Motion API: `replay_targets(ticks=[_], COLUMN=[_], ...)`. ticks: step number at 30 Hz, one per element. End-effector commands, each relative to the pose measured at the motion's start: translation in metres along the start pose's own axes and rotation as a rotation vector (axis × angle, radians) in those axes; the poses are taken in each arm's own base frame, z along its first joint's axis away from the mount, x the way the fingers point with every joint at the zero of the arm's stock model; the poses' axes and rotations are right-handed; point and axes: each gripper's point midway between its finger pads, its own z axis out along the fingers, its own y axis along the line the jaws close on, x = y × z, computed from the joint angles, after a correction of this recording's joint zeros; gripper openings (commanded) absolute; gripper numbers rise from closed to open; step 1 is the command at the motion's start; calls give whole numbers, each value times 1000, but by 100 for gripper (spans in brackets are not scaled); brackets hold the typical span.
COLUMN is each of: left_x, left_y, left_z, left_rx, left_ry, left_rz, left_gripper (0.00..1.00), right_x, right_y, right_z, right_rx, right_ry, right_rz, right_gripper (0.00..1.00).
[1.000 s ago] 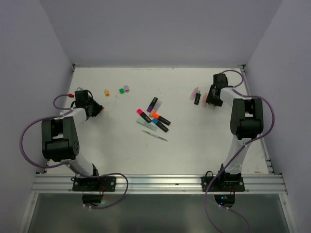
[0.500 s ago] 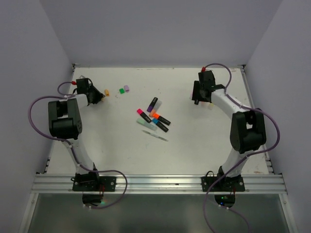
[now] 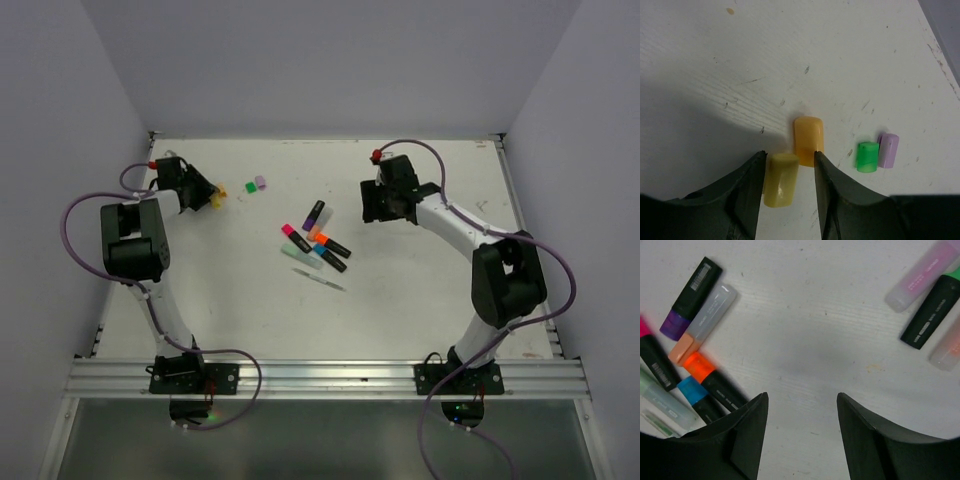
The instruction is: Open the pen caps
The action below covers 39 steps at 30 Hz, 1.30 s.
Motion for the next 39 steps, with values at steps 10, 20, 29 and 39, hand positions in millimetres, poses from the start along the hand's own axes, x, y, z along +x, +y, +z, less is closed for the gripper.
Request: replay_targets(ticks=[10, 20, 29, 39], left_x=[-21, 18, 47, 66], left_y=[-38, -98, -145, -149], left_z=[-66, -141, -167, -171], left_rx=[130, 318, 442, 507], left_ry=[-109, -144, -99, -55], left_rz=[-19, 49, 117, 130], left_gripper=[54, 58, 59, 59], right_x=[65, 84, 92, 102], right_y=[87, 82, 81, 72], right_z=[19, 39, 52, 43], right_rx=[-210, -185, -183, -173], right_ry=[142, 195, 219, 207], right_rz=[-242, -298, -314, -350], right_gripper=[57, 56, 50, 0])
